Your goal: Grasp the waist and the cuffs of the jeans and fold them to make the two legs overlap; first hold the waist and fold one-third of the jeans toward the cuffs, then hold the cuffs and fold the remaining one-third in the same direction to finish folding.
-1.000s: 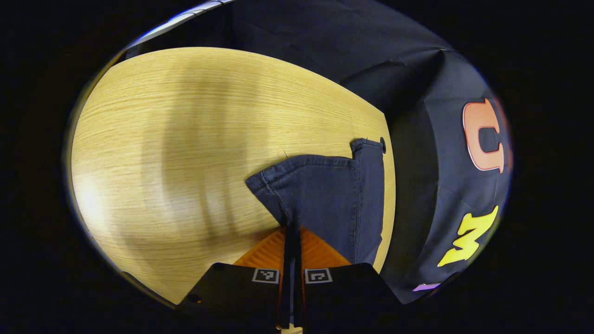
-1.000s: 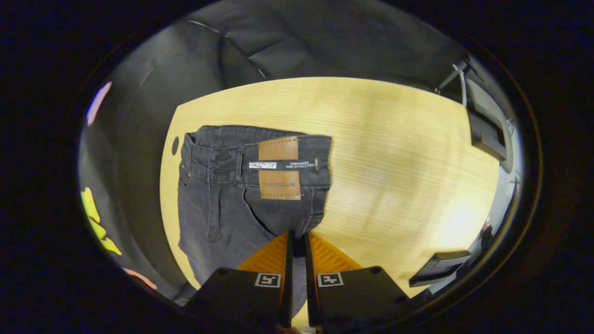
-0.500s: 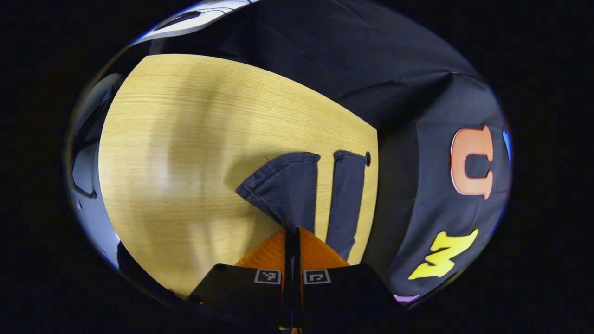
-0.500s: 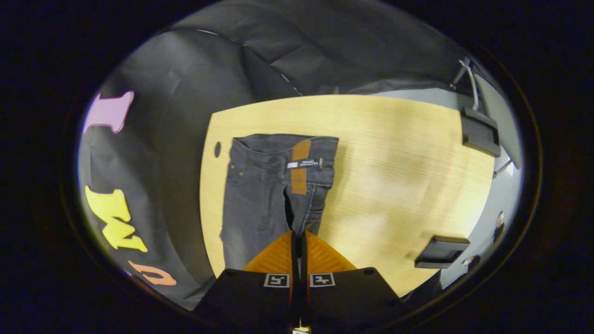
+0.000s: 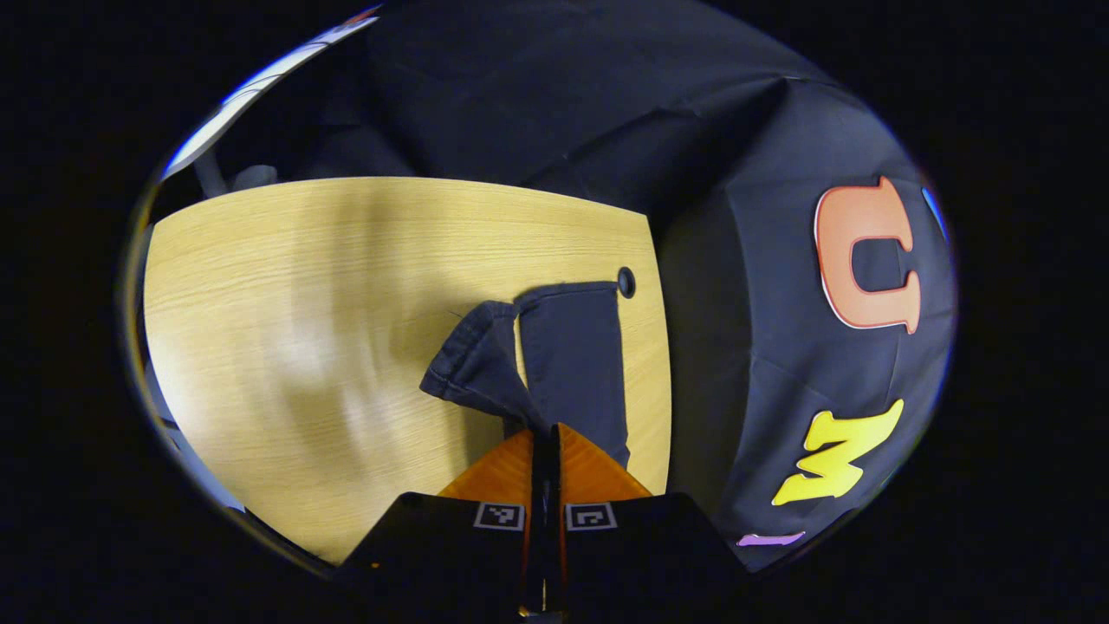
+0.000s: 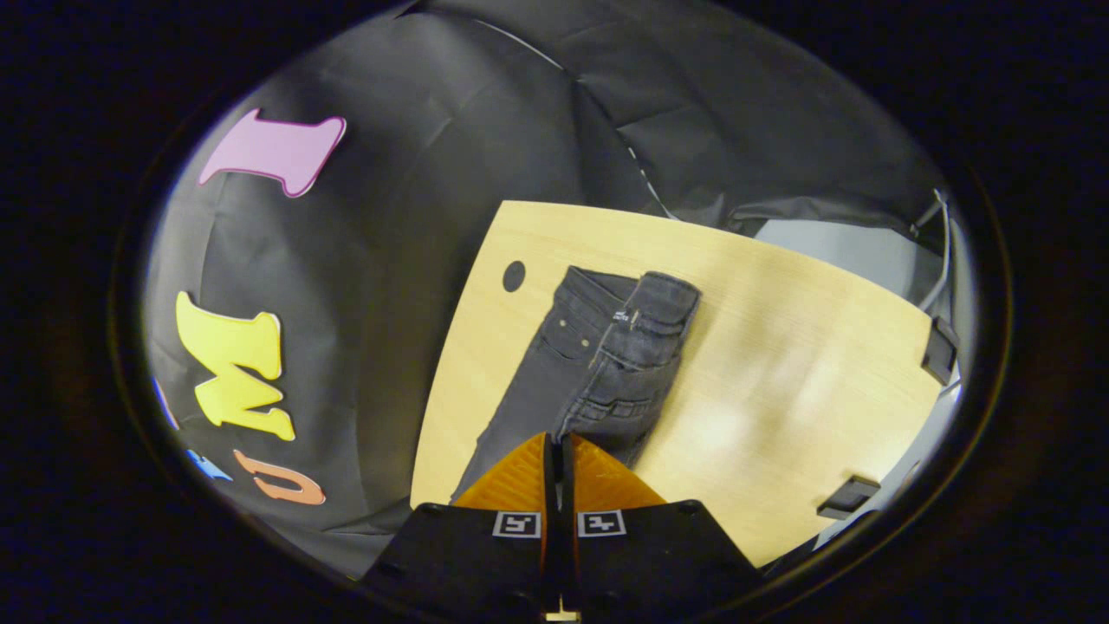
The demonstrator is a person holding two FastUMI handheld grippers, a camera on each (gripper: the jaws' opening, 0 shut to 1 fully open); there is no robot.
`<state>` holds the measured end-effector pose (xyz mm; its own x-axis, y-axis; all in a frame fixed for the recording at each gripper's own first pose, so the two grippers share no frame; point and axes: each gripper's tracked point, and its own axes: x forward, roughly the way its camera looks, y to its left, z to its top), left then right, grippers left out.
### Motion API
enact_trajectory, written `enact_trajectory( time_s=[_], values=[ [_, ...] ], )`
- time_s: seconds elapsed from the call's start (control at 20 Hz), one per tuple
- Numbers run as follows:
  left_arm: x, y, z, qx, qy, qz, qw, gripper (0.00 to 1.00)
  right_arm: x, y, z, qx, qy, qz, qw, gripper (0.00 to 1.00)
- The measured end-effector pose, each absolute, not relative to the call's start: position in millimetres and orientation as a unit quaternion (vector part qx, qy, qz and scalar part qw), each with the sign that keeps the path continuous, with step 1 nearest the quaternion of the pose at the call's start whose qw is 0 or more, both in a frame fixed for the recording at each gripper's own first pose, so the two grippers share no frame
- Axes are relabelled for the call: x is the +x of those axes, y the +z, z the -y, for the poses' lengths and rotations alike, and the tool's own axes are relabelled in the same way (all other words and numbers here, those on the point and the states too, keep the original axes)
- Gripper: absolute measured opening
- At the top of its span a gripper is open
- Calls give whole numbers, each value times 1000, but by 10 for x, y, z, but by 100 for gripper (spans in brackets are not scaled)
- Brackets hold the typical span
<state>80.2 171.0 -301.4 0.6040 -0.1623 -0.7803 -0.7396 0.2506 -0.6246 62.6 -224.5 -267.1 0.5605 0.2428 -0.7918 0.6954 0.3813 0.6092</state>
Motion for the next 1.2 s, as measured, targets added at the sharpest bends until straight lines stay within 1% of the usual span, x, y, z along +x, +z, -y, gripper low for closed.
enact_trajectory(
  time_s=[0.2,0.35,0.6,0.7,0.85,0.95,1.05,1.1,1.15,1.2],
  values=[
    [1405,-3198,-1643,-556,186,-419,693,4,1229,-2813,2229,500,-152,-450,724,1],
    [1892,-3351,-1548,-545,151,-436,700,4,1593,-3068,2224,490,-147,-451,731,1],
    [2429,-3835,-1424,-531,135,-472,690,4,1937,-3556,2246,519,-153,-453,708,1],
    [2684,-3894,-1379,-552,131,-461,683,3,2029,-3700,2243,532,-155,-449,701,0],
    [2745,-4126,-1333,-523,130,-480,692,4,2066,-3959,2232,531,-163,-464,690,1],
    [2730,-4252,-1352,-512,144,-489,691,4,2104,-4068,2223,523,-165,-469,693,1],
    [2693,-4306,-1391,-509,156,-495,687,10,2121,-4072,2212,511,-164,-473,699,9],
    [2724,-4261,-1366,-514,154,-489,687,20,2142,-4072,2208,509,-160,-472,702,11],
    [2777,-4191,-1321,-522,142,-481,690,38,2178,-4014,2187,515,-152,-465,704,16],
    [2821,-4114,-1283,-527,133,-472,694,53,2217,-3958,2151,523,-145,-455,706,22]
  ],
)
